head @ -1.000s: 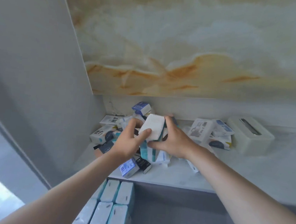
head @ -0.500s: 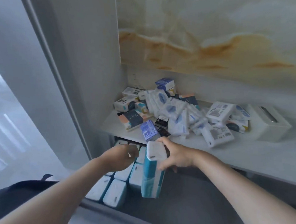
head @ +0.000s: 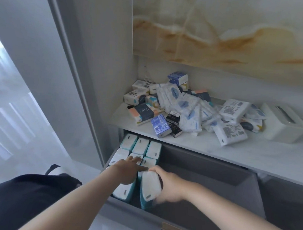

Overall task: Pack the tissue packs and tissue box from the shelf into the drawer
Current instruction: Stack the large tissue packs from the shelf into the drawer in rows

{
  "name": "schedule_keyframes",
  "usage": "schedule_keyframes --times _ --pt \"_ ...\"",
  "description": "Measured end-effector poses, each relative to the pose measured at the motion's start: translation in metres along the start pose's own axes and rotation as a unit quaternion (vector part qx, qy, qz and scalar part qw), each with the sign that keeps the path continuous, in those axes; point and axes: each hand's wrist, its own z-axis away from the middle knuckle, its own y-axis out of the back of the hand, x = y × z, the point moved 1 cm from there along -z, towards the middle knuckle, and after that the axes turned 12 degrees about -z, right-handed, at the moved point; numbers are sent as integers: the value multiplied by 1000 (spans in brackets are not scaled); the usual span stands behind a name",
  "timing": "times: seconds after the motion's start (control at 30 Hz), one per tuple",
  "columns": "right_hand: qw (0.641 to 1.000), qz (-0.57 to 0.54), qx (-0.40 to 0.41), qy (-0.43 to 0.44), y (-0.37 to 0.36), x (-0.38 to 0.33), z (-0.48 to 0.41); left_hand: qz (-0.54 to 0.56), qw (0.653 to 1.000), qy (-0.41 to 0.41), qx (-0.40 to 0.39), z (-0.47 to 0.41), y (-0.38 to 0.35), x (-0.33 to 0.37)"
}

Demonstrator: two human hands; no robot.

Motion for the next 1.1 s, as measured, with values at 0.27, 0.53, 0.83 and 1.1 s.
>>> schedule_keyframes --times 0.27,0.53,0.83,1.1 --pt "972 -215 -6 -99 -51 10 -25 156 987 -6 36 -1 1 6" --pt "941 -305 66 -133 -44 14 -43 13 998 -17 54 -7 -13 6" --pt "987 -23 129 -91 5 -3 -48 63 997 -12 35 -17 27 -16" --pt "927 129 329 126 86 -65 -94 186 943 120 248 -57 91 -91"
